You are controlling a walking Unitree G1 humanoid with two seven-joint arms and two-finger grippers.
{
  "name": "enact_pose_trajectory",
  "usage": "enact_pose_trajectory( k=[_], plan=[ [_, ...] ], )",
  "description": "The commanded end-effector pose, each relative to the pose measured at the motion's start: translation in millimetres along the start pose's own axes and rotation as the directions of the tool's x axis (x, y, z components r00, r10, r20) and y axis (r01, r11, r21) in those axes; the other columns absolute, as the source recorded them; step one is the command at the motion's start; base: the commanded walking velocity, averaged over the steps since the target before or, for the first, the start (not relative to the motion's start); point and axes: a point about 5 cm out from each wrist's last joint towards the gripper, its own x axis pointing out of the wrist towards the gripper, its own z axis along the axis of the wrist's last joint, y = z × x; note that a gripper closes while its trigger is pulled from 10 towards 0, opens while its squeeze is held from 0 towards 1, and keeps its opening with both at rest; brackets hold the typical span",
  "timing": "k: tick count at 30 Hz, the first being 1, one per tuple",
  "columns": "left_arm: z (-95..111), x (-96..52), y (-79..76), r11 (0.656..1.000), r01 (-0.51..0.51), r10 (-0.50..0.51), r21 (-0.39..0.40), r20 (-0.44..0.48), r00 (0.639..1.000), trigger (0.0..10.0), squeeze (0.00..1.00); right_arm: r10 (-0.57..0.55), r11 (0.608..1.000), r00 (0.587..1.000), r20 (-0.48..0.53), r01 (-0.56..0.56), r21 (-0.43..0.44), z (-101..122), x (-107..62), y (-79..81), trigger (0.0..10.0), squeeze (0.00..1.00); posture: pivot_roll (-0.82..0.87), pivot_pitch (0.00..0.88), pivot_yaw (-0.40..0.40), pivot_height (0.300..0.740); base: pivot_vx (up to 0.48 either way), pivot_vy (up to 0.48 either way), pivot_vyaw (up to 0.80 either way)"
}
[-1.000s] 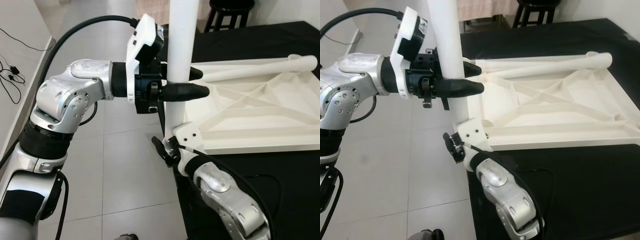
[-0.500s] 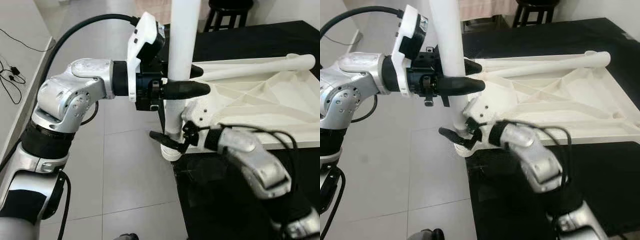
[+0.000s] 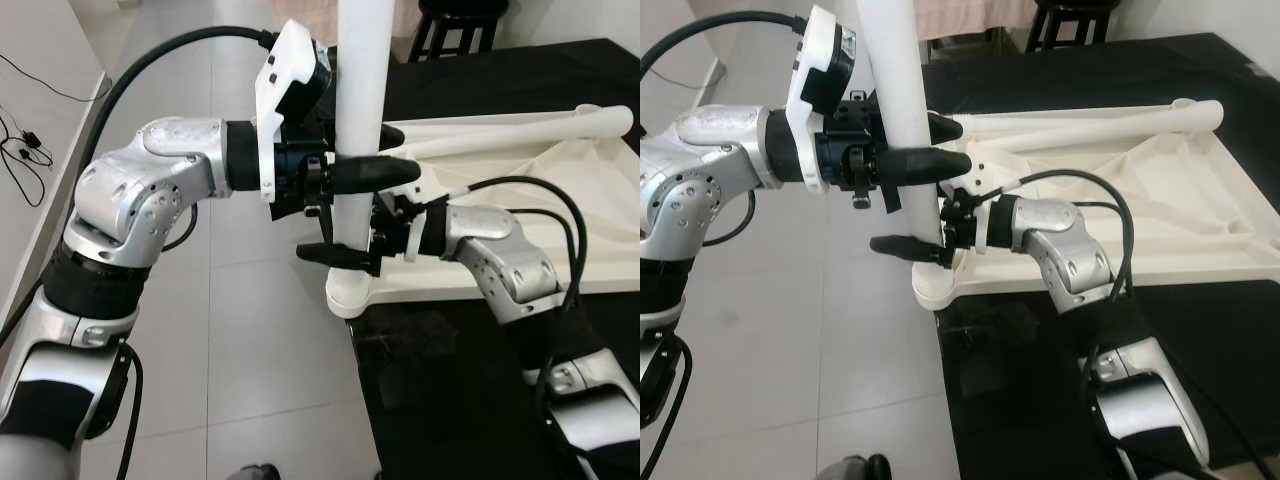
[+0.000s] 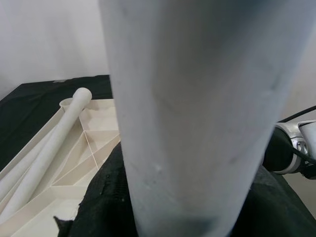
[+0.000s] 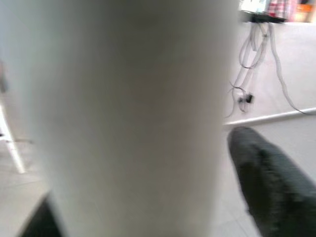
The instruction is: Building children table
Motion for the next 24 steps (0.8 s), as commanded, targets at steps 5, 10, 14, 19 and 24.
enact_pose_trajectory(
  k=[5, 10, 14, 19, 24],
  plan=[
    [-2.3, 1.9, -7.4, 0.999, 0.040, -0.040, 0.009, -0.016, 0.999, 0.0, 0.00, 0.078, 0.997, 0.997, 0.012, -0.078, 0.007, -4.6, 3.0, -4.1, 0.0, 0.00, 0.05, 0.221, 0.056, 0.740, 0.000, 0.000, 0.00],
    [-3.9, 1.0, -7.2, 0.999, 0.044, -0.044, 0.009, -0.019, 0.999, 0.0, 0.00, 0.091, 0.996, 0.996, 0.009, -0.091, 0.006, -7.1, 5.6, -6.8, 0.0, 0.00, 0.05, 0.223, 0.057, 0.740, 0.000, 0.000, 0.00],
    [-4.9, 0.6, -2.3, 1.000, 0.004, -0.004, 0.012, -0.018, 1.000, 9.9, 1.00, 0.051, 0.999, 0.999, 0.000, -0.051, -0.009, -11.5, 9.9, -9.3, 0.0, 0.00, 0.05, 0.224, 0.054, 0.740, 0.000, 0.000, 0.00],
    [-6.4, -0.9, 9.9, 0.991, -0.130, 0.131, 0.014, -0.029, 0.991, 10.0, 0.00, -0.198, 0.979, 0.980, -0.024, 0.199, 0.040, -25.7, 18.8, 2.2, 0.0, 0.00, 0.04, 0.227, 0.039, 0.740, 0.000, 0.000, 0.00],
    [-5.9, -2.8, 13.1, 0.986, -0.164, 0.165, 0.012, -0.025, 0.986, 10.0, 0.00, -0.384, 0.920, 0.920, -0.083, 0.389, 0.051, -33.6, 23.4, 12.1, 0.0, 0.00, 0.04, 0.225, 0.021, 0.740, 0.000, 0.000, 0.00]
  ],
)
